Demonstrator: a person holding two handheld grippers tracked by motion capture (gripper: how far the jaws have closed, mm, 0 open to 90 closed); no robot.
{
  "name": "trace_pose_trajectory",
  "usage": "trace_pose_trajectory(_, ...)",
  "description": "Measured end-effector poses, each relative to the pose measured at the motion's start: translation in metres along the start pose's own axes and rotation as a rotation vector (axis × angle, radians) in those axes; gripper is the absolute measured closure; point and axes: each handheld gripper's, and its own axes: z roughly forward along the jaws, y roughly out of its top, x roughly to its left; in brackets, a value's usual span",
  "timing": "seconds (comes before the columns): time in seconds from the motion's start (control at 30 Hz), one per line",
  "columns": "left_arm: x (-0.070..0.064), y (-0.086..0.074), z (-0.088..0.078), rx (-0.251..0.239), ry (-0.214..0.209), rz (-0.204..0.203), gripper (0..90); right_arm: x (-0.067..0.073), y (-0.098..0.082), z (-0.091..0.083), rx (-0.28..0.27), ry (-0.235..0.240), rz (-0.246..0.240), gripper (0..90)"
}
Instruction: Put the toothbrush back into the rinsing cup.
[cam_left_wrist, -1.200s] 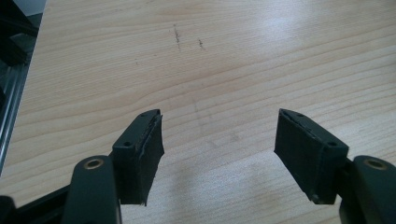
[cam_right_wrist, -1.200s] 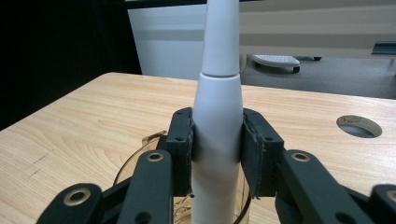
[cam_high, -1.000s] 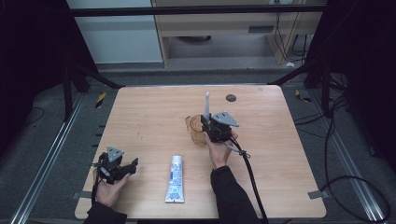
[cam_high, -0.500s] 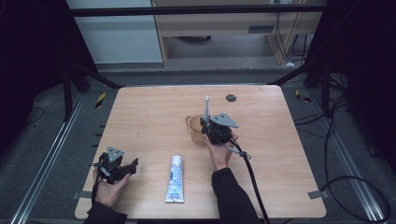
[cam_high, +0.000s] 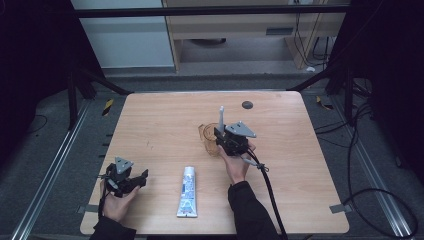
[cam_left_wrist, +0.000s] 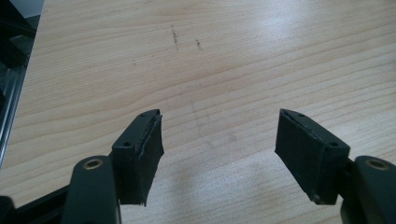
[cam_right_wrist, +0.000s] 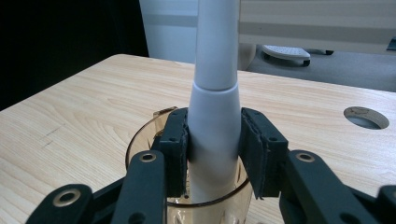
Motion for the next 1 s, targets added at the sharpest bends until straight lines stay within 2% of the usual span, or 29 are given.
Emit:
trace_pose_trajectory(0.7, -0.0003, 0.0001, 0.0, 0.0, -0.001, 0.0, 30.8, 0.0028, 0.0, 0.0004, 0.01, 0.009, -0.018, 49.1)
trace_pose_trajectory(0.83, 0.0, 0.0001, -0.0002, -0.001, -0.001, -0.002, 30.8, 0.0031, 0.0005, 0.0005, 0.005, 0.006, -0.021, 45.4)
trace_pose_trajectory(1.0, -0.0001, 0.0003, -0.0006, -0.003, -0.002, -0.003, 31.0, 0.0039, 0.0025, -0.0012, 0.002, 0.007, -0.018, 36.7)
